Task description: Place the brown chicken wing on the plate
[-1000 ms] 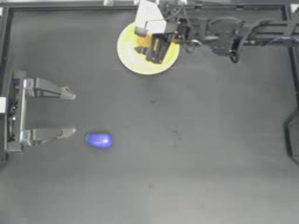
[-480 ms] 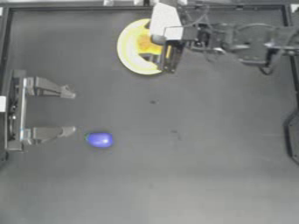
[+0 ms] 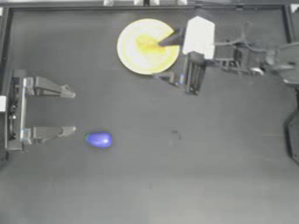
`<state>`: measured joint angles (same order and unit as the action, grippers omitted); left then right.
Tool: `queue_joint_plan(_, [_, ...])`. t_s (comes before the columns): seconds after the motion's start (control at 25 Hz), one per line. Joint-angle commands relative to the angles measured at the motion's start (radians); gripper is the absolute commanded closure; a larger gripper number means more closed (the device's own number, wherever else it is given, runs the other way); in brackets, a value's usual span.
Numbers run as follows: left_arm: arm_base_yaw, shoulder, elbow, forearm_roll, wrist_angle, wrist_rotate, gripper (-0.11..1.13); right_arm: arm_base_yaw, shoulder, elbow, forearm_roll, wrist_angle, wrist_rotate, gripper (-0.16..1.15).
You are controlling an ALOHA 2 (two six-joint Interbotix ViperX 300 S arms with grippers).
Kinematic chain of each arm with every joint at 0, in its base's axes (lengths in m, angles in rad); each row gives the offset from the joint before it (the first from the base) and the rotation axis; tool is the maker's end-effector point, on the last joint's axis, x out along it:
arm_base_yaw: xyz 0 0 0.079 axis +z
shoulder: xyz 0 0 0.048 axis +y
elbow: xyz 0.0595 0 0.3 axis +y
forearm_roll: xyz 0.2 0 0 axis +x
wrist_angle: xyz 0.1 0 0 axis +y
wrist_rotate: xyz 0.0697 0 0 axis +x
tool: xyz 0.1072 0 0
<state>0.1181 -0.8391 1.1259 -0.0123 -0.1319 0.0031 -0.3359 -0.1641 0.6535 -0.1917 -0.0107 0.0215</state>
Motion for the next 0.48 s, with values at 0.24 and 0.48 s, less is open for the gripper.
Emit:
queue_joint_plan(0.24, [0.002, -0.002, -0.014, -0.002, 0.002, 0.002, 0.0, 0.109, -0.167, 0.11, 0.078, -0.064, 0.003, -0.03])
queue_joint_plan(0.48, [0.002, -0.002, -0.014, -0.002, 0.002, 0.002, 0.0, 0.158, -0.232, 0.187, 0.15, -0.087, 0.003, -0.03])
